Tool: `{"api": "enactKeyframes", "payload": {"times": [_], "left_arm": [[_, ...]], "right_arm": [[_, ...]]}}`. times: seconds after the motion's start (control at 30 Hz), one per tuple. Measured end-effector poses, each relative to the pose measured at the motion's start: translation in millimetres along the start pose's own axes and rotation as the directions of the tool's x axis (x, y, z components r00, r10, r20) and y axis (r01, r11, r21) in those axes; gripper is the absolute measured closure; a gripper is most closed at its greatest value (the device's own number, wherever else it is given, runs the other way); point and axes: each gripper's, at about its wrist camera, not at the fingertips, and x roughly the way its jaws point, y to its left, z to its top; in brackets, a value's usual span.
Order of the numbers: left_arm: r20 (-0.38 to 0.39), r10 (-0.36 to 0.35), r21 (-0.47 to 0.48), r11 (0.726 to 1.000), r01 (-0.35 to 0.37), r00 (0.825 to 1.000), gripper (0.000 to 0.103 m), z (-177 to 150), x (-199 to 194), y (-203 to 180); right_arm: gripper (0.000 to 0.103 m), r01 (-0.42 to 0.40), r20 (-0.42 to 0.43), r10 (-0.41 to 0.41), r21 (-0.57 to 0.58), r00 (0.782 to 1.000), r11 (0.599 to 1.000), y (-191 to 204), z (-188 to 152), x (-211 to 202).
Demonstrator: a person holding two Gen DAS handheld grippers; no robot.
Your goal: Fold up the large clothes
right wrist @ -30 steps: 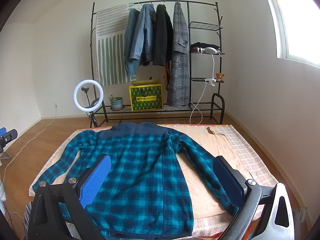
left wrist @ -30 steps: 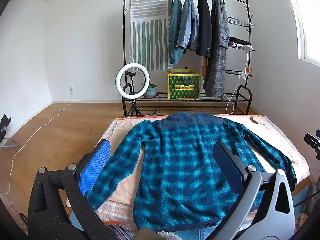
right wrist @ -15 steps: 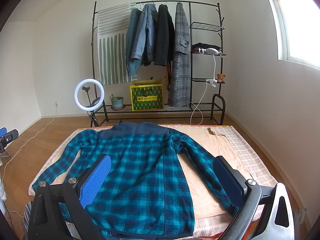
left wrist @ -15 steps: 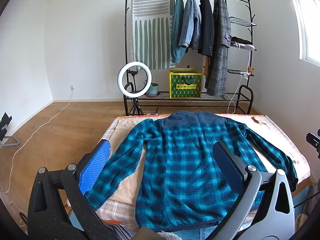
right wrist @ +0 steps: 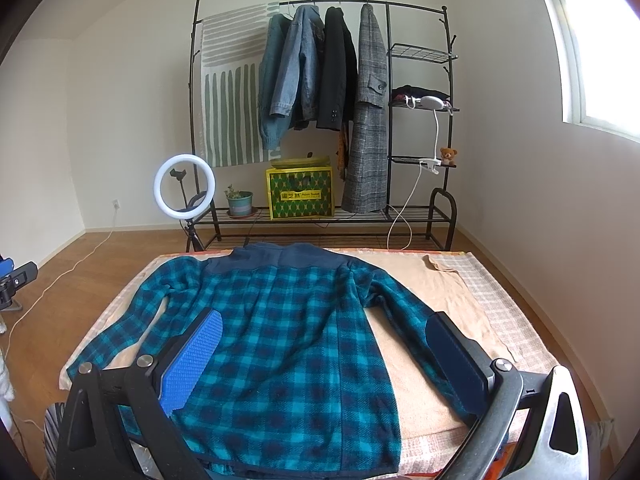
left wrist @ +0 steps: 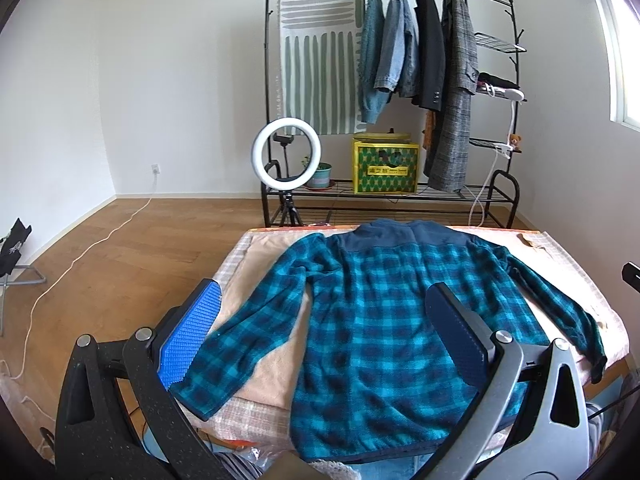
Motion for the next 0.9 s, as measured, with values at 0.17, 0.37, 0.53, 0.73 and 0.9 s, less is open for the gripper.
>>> {"api": "enactKeyframes", "payload": {"times": [0.17, 0.37, 0.53, 0.73, 0.9], "left_arm": [[-0.014, 0.010, -0.090, 0.996, -0.012, 1.000, 0.000, -9.5, 12.2, 22.6], [-0.004, 0.088, -0.125, 0.988, -0.087, 0.996, 0.000, -22.8, 31.6, 59.0], [0.015, 0.168, -0.127, 0.978, -0.165, 0.986, 0.000, -36.8, 44.5, 94.6], [-0.022, 0.205, -0.168, 0.964, -0.206, 0.978, 0.000, -53.2, 66.2, 133.9], [-0.038, 0.254, -0.160, 0.953, -0.257, 0.966, 0.000, -66.1, 85.3, 156.5]], "right_arm": [[0.000, -0.010, -0.006, 0.010, -0.004, 1.000, 1.000, 12.6, 2.8, 6.8], [0.000, -0.024, -0.009, 0.024, -0.039, 1.000, 0.999, 35.5, 6.5, 20.5], [0.000, -0.047, -0.014, 0.046, -0.064, 0.999, 0.997, 57.6, 12.3, 32.7], [0.000, -0.080, -0.006, 0.080, -0.111, 0.997, 0.991, 86.9, 15.8, 43.3], [0.000, -0.102, -0.017, 0.100, -0.135, 0.995, 0.986, 103.6, 14.4, 54.1]]}}
